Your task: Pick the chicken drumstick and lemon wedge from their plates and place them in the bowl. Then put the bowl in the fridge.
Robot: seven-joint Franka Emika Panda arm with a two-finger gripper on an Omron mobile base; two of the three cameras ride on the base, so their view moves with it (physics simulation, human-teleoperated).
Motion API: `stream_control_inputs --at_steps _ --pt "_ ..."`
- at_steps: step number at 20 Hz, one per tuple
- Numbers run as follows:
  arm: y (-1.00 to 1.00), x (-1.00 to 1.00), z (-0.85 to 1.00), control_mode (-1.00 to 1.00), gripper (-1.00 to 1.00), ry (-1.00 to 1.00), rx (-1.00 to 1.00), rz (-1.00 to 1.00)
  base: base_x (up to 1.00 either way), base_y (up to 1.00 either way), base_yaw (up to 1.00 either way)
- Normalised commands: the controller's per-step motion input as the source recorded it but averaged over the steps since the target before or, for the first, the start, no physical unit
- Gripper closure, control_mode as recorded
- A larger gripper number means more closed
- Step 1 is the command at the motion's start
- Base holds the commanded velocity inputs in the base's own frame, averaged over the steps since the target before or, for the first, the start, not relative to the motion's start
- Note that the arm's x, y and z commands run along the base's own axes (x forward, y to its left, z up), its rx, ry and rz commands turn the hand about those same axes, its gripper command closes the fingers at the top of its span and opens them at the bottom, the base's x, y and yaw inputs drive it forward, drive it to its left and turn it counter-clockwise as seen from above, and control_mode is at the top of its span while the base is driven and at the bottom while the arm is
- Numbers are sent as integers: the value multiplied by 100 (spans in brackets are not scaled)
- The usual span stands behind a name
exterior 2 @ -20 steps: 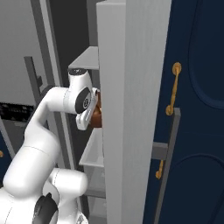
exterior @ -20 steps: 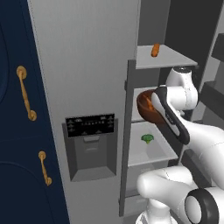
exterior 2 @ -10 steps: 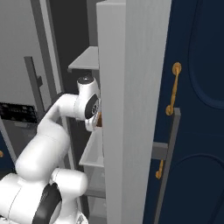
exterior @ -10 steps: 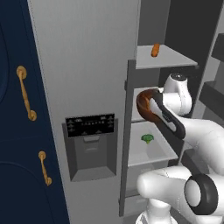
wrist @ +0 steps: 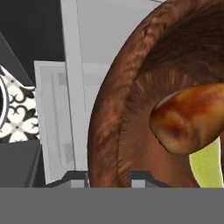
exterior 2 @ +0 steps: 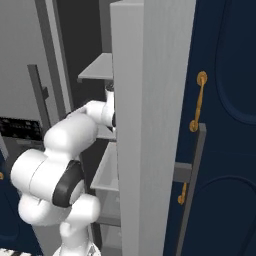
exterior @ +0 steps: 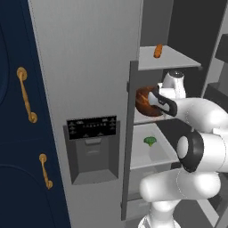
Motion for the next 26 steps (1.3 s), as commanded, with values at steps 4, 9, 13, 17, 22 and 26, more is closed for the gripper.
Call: stream_control_inputs --at_steps 4,9,13,17,22,26 --pt "-2 40 -22 -100 100 -4 0 0 0 0 0" --pt "0 0 -10 -100 -100 -2 0 0 0 0 0" --pt "6 -29 7 -100 -100 -6 0 -2 0 0 0" --pt "29 -61 29 -100 -100 -17 0 -5 0 0 0" --pt "50 -74 55 -100 -100 -1 0 -10 0 0 0" --pt "19 -88 61 -100 -100 2 5 -13 0 0 0"
